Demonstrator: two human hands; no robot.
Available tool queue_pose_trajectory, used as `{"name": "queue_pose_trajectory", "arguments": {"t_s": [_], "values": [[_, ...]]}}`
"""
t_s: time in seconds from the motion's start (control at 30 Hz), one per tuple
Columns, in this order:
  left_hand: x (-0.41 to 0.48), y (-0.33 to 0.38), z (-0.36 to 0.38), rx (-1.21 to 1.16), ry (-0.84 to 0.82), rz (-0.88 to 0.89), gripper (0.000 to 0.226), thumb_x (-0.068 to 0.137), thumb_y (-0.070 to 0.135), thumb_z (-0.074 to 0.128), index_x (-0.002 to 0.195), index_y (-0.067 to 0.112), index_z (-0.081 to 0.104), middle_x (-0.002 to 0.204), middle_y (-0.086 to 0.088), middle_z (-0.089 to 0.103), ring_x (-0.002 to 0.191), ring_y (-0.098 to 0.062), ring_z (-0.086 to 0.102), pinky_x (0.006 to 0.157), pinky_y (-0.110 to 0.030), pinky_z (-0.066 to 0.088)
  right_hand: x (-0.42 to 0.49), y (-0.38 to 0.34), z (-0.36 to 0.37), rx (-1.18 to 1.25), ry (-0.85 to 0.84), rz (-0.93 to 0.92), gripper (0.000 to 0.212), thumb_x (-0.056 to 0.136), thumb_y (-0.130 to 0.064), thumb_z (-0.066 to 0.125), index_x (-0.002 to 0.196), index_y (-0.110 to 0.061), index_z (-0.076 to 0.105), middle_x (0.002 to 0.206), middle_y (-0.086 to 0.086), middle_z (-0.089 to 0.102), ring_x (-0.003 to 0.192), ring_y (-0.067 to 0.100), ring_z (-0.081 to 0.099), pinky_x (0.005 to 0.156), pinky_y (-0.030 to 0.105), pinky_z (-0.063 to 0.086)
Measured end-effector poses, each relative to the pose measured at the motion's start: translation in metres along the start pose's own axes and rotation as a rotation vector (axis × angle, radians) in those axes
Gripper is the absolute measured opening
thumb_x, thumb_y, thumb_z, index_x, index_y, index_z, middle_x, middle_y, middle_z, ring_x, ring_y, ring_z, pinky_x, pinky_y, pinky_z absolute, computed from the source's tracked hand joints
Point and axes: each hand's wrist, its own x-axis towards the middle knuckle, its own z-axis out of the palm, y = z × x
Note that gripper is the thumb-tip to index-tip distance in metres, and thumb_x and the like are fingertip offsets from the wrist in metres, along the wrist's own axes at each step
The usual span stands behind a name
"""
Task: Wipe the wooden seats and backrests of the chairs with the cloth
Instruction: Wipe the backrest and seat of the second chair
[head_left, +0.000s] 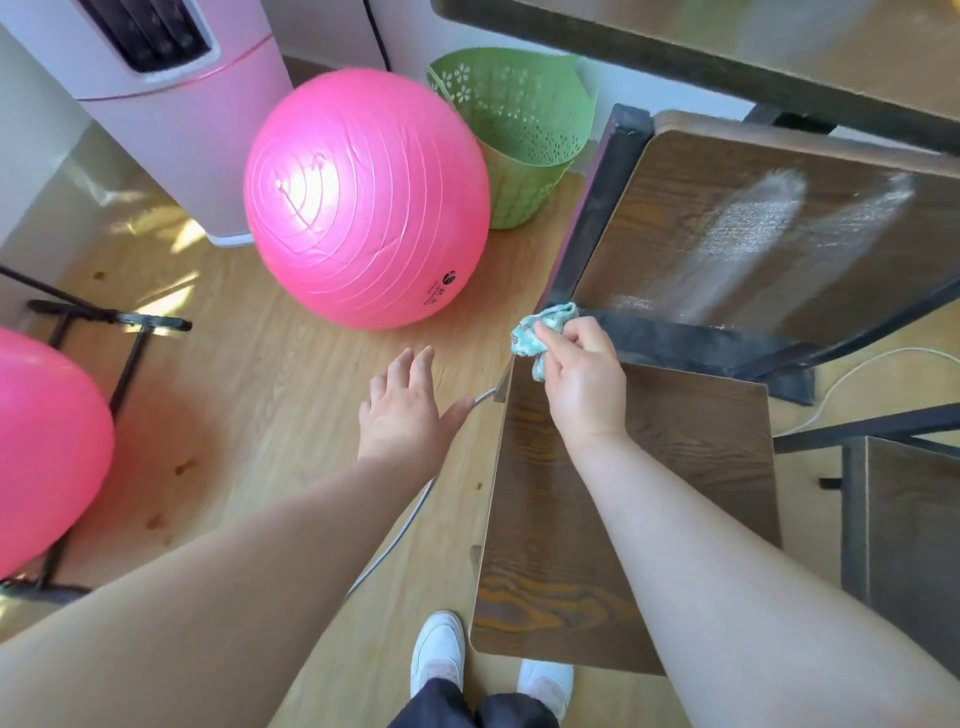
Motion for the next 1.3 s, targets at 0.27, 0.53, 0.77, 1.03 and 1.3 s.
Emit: {"name": "queue_pose_trajectory", "arguments": {"t_s": [0.27, 0.53, 0.77, 1.03, 1.3], "values": [[0.003, 0.058, -0.043, -0.037, 0.101, 0.127, 0.077, 0.093, 0.061, 0.043, 0.154, 0.027, 0.011, 0.16, 0.001, 0.015, 0.143, -0.026, 0.018, 0.114, -0.045, 0.024, 0.033, -0.021, -0.106, 0.021, 0.392, -0.274, 0.032, 0.093, -0.006, 0.056, 0.122, -0.013, 0.068, 0.097, 0.007, 0.055, 0.086, 0.022, 0.056, 0.072, 0.023, 0.046], [0.004, 0.11, -0.057, 0.101, 0.18, 0.313, 0.078, 0.093, 0.062, 0.04, 0.155, 0.026, 0.007, 0.161, 0.001, 0.01, 0.145, -0.025, 0.012, 0.116, -0.045, 0.021, 0.077, -0.033, -0.171, -0.075, 0.516, -0.391, 0.03, 0.093, -0.012, 0.061, 0.123, -0.011, 0.067, 0.098, 0.01, 0.058, 0.09, 0.022, 0.055, 0.077, 0.024, 0.051], [0.001, 0.114, -0.042, 0.366, 0.18, 0.391, 0.079, 0.095, 0.064, 0.031, 0.154, 0.026, -0.004, 0.163, -0.001, 0.001, 0.149, -0.025, 0.002, 0.12, -0.044, 0.009, 0.081, -0.012, -0.147, -0.189, 0.357, -0.397, 0.029, 0.09, -0.014, 0.064, 0.119, -0.009, 0.067, 0.101, 0.008, 0.06, 0.094, 0.018, 0.053, 0.072, 0.029, 0.054], [0.008, 0.1, -0.014, 0.559, 0.164, 0.393, 0.078, 0.097, 0.061, 0.028, 0.153, 0.023, -0.01, 0.163, -0.006, -0.004, 0.149, -0.028, -0.003, 0.12, -0.05, 0.006, 0.058, 0.029, -0.092, -0.264, 0.127, -0.395, 0.035, 0.099, -0.025, 0.039, 0.115, -0.012, 0.067, 0.099, 0.004, 0.059, 0.091, 0.017, 0.046, 0.064, 0.031, 0.049], [0.004, 0.082, 0.018, 0.574, 0.123, 0.299, 0.08, 0.096, 0.063, 0.026, 0.152, 0.023, -0.014, 0.162, -0.005, -0.008, 0.149, -0.027, -0.004, 0.12, -0.049, 0.005, 0.034, 0.066, -0.058, -0.291, 0.045, -0.509, 0.035, 0.069, -0.002, 0.083, 0.099, -0.005, 0.065, 0.091, 0.01, 0.058, 0.076, 0.03, 0.06, 0.043, 0.033, 0.051]]}}
